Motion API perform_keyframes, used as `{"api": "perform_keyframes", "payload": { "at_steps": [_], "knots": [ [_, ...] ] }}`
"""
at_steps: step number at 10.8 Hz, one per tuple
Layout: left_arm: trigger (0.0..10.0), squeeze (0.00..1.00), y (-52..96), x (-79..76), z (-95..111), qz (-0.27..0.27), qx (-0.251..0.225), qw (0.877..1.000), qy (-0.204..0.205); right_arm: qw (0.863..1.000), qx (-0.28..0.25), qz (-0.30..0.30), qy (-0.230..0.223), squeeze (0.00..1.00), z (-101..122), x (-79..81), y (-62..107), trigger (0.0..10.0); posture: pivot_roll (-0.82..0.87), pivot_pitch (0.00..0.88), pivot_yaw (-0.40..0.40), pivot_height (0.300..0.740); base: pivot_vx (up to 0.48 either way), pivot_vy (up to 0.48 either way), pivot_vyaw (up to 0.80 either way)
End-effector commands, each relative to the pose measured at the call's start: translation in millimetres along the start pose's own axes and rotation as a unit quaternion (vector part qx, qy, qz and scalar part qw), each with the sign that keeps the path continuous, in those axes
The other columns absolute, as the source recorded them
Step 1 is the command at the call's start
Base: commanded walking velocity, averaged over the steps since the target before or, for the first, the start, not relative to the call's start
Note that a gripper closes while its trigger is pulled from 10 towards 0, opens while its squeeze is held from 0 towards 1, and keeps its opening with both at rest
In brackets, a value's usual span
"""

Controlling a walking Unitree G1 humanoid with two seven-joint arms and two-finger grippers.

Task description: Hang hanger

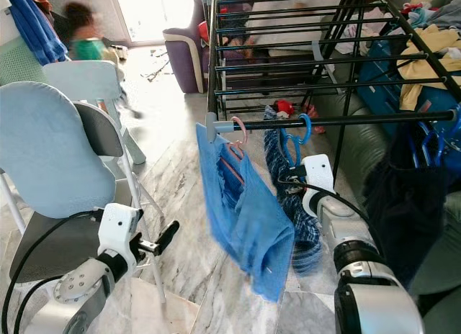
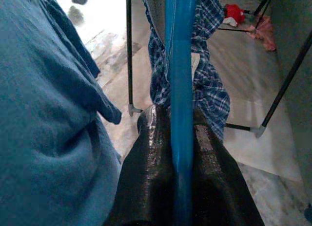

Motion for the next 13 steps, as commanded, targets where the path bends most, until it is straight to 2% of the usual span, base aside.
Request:
{"api": "perform_keyframes", "payload": {
  "at_steps": [1, 4, 5, 6, 7, 8, 9, 13],
  "knots": [
    [10.0, 0.00, -0.2, 2.2, -2.3, 0.002, 0.005, 1.000, -0.008, 1.000, 0.003, -0.002, -0.008, 0.00, -4.2, 1.6, 0.5, 0.0, -0.04, 0.028, 0.077, 0.740, 0.000, 0.000, 0.00],
    [10.0, 0.00, -1.4, 0.7, -0.8, 0.003, -0.001, 1.000, -0.015, 1.000, -0.018, -0.024, 0.002, 0.00, 3.0, 1.6, 0.8, 0.0, -0.05, 0.025, 0.072, 0.740, 0.000, 0.000, 0.00],
    [10.0, 0.00, -1.4, 0.4, -0.5, 0.003, -0.001, 1.000, -0.015, 0.999, -0.016, -0.027, 0.011, 0.00, 2.3, 1.7, 0.8, 7.3, -0.05, 0.029, 0.071, 0.740, 0.000, 0.000, 0.00],
    [10.0, 0.00, -1.5, 0.4, -0.2, 0.004, -0.002, 1.000, -0.014, 0.999, -0.015, -0.032, 0.011, 0.00, 1.9, 0.9, 1.0, 10.0, -0.05, 0.033, 0.070, 0.740, 0.000, 0.000, 0.00],
    [10.0, 0.00, -1.5, 0.4, 0.0, 0.006, -0.002, 1.000, -0.013, 0.999, -0.014, -0.036, 0.011, 0.00, 1.6, 0.0, 1.4, 10.0, -0.05, 0.036, 0.070, 0.740, 0.000, 0.000, 0.00],
    [10.0, 0.00, -1.8, -1.0, 1.8, 0.001, -0.009, 1.000, -0.012, 0.999, -0.013, -0.038, 0.011, 0.45, 0.9, -0.1, 1.9, 10.0, -0.05, 0.038, 0.070, 0.740, 0.000, 0.000, 0.00],
    [10.0, 0.00, -1.9, -1.6, 2.3, -0.001, -0.010, 1.000, -0.013, 0.999, -0.012, -0.039, 0.009, 1.00, -0.1, -0.6, 2.3, 10.0, -0.05, 0.041, 0.070, 0.740, 0.000, 0.000, 0.00],
    [10.0, 0.00, -2.5, -2.2, 0.8, -0.002, -0.006, 1.000, -0.016, 0.999, -0.008, -0.040, 0.008, 1.00, -2.0, -0.8, 2.8, 10.0, -0.05, 0.044, 0.070, 0.740, 0.000, 0.000, 0.00]
  ]
}}
Point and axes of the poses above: a point about 5 cm out from each wrist's last joint towards the gripper, its own y axis pointing back from the gripper into the wrist, its own z axis along the axis of the wrist's last joint, x = y × z, the point moved 4 cm from there along -y, pointing out of the wrist towards the gripper, and after that the axes turned 2 degrees about -y, right-handed, at the moved point
